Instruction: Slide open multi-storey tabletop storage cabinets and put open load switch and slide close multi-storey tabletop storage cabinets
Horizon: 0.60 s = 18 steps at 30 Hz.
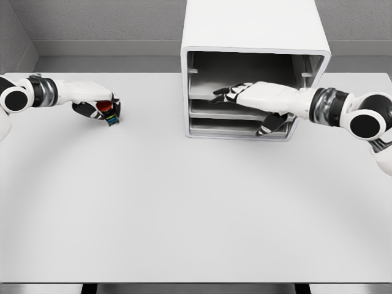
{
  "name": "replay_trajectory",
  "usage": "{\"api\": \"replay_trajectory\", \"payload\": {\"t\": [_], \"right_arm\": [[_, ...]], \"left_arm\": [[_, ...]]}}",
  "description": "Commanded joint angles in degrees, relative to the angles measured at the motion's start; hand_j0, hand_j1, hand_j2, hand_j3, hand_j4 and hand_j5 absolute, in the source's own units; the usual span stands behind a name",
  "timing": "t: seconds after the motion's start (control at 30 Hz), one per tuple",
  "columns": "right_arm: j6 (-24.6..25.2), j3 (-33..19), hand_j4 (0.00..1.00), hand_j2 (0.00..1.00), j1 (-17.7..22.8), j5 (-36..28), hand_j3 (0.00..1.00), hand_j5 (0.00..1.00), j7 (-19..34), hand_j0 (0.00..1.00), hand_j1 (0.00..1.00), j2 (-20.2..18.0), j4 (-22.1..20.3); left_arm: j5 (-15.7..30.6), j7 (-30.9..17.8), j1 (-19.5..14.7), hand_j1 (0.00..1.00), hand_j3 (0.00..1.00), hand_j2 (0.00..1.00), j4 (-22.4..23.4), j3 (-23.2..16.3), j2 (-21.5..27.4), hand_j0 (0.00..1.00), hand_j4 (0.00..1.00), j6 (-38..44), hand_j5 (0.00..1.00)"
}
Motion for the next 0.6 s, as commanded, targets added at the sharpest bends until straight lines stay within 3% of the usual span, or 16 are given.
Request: {"api": "replay_trajectory", "payload": {"t": [0.0,0.2,0.4,0.57], "right_arm": [[-0.82,-0.11,1.00,1.00,-0.09,-0.17,1.00,1.00,0.05,1.00,1.00,-0.77,-0.49],[-3.19,-0.90,1.00,1.00,1.41,0.00,1.00,1.00,0.05,1.00,1.00,-2.62,-2.25],[-5.74,-3.01,1.00,1.00,3.78,0.00,1.00,1.00,0.05,1.00,1.00,-4.46,-3.84],[-6.97,-3.01,1.00,1.00,4.04,0.00,1.00,1.00,0.14,1.00,1.00,-4.55,-4.10]], "left_arm": [[0.43,0.03,0.00,0.46,0.46,0.46,-0.04,0.22,0.41,0.46,0.46,0.15,0.46],[2.10,0.03,-0.18,0.45,0.45,0.45,-1.27,0.48,3.22,0.45,0.45,0.15,0.45],[3.07,0.03,1.32,0.44,0.44,0.44,-10.41,0.48,6.03,0.44,0.44,0.15,0.44],[5.53,0.03,2.37,0.44,0.44,0.44,-13.93,0.48,9.99,0.44,0.44,0.15,0.44]]}}
